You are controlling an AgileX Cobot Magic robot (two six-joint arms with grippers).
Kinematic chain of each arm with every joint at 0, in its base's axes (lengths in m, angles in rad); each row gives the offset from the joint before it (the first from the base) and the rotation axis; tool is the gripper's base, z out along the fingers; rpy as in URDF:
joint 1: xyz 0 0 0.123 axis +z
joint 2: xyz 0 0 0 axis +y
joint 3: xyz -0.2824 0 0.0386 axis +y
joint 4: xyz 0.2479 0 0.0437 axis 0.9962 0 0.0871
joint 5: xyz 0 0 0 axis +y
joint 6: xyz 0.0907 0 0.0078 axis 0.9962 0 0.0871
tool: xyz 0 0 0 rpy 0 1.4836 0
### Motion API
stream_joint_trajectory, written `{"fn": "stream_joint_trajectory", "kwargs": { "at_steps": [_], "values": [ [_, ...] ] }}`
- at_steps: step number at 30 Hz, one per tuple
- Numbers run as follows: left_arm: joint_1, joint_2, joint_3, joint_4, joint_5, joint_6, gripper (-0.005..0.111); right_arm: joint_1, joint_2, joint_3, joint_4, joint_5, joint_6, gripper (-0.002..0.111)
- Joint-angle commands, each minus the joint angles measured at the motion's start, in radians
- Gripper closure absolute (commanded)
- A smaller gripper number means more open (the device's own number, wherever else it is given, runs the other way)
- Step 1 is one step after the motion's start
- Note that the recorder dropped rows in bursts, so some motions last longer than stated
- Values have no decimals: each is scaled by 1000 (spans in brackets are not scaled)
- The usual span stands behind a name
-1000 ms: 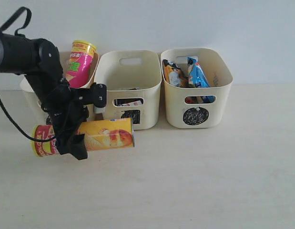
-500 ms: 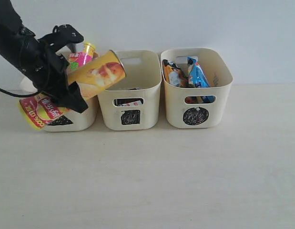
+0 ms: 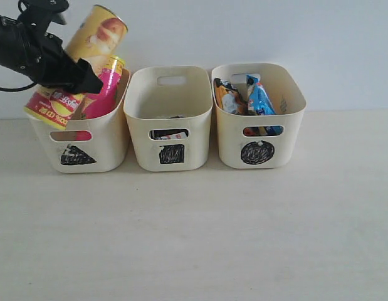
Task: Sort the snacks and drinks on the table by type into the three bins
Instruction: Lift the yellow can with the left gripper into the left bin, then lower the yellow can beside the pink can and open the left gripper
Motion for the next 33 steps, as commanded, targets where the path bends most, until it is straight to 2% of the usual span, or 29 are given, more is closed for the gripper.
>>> {"fn": "stream_joint_trajectory", "kwargs": {
  "at_steps": [1, 7, 19, 24, 30, 32, 33],
  "values": [
    [20, -13, 3, -19, -175, -12, 102, -3, -5, 4, -2, -8, -1, 108],
    [24, 40, -8, -19, -381, -12, 102, -3, -5, 4, -2, -8, -1, 108],
    [27, 275, -242, -19, -382, -47, 102, -3, -5, 4, -2, -8, -1, 108],
    [27, 329, -258, -19, -417, -114, 102, -3, -5, 4, -2, -8, -1, 108],
    [28, 336, -258, -19, -415, -113, 102, -3, -5, 4, -2, -8, -1, 108],
    [29, 336, -258, -3, -385, -113, 99, -3, -5, 4, -2, -8, -1, 108],
    [30, 336, -258, -1, -369, -113, 91, -3, -5, 4, -2, -8, -1, 108]
  ]
}}
